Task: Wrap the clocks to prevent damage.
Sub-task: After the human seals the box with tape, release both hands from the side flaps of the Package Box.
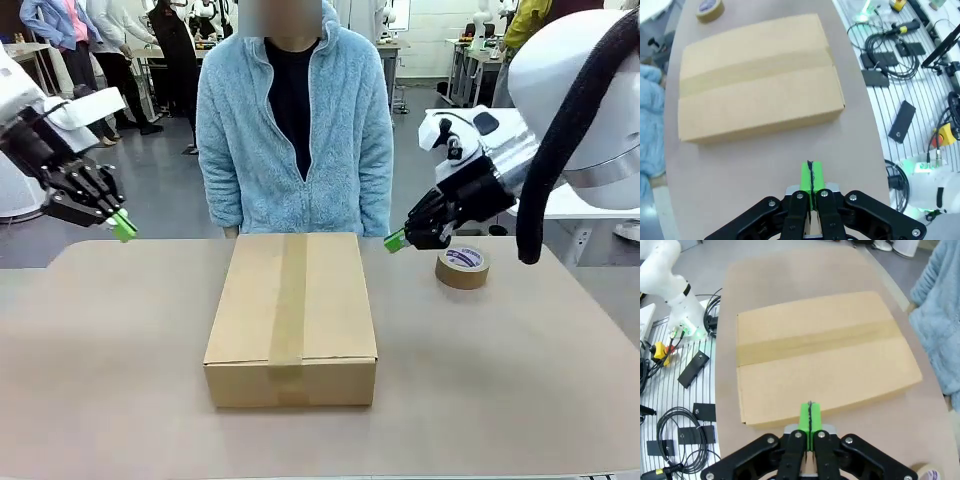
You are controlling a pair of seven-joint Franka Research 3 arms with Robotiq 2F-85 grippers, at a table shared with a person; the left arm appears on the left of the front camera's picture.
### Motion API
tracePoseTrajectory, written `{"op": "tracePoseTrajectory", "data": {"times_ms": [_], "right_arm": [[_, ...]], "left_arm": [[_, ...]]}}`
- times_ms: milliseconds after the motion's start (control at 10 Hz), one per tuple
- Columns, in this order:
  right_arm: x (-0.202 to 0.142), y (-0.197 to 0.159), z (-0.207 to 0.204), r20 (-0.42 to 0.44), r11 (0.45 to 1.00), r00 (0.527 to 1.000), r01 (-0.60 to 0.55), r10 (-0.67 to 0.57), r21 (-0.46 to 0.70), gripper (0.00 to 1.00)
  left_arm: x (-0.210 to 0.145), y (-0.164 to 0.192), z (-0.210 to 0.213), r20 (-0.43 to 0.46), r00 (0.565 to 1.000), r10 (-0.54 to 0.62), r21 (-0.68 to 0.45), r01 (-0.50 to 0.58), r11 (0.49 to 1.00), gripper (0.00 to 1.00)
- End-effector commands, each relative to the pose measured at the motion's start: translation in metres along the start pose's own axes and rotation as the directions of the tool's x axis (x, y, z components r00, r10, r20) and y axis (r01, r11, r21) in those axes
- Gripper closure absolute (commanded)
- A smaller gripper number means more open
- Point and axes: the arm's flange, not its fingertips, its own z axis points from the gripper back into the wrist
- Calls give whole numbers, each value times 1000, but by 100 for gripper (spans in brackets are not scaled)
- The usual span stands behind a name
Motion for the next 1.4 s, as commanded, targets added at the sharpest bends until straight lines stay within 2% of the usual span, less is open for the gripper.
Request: {"op": "tracePoseTrajectory", "data": {"times_ms": [0, 100, 700, 800, 1000, 1100, 1300], "right_arm": [[6, 3, 6, 13, 1000, 1000, 0, 1, -23, 99], [0, 0, 0, 0, 1000, 1000, 0, 0, 0, 99], [2, 1, 3, 10, 1000, 1000, 6, -7, 12, 99], [6, -1, 17, -56, 1000, 998, 27, -27, 10, 99], [14, -7, 34, -172, 998, 983, 69, -66, 11, 99], [18, -8, 40, -191, 998, 979, 69, -68, 0, 99], [15, -13, 37, -167, 998, 985, 48, -42, 32, 99]], "left_arm": [[-4, -3, 2, -36, 999, 23, -14, -24, 1000, 100], [0, 0, 0, 0, 1000, 0, 0, 0, 1000, 100], [0, 0, 0, 0, 1000, 0, 0, 0, 1000, 100], [-1, -2, 1, -10, 1000, -2, -8, 2, 1000, 100], [0, 6, 17, -86, 994, 65, 62, -60, 996, 100], [-2, 5, 13, -59, 996, 63, 63, -59, 996, 100], [-8, 12, 6, -16, 998, 63, 48, -63, 997, 100]]}}
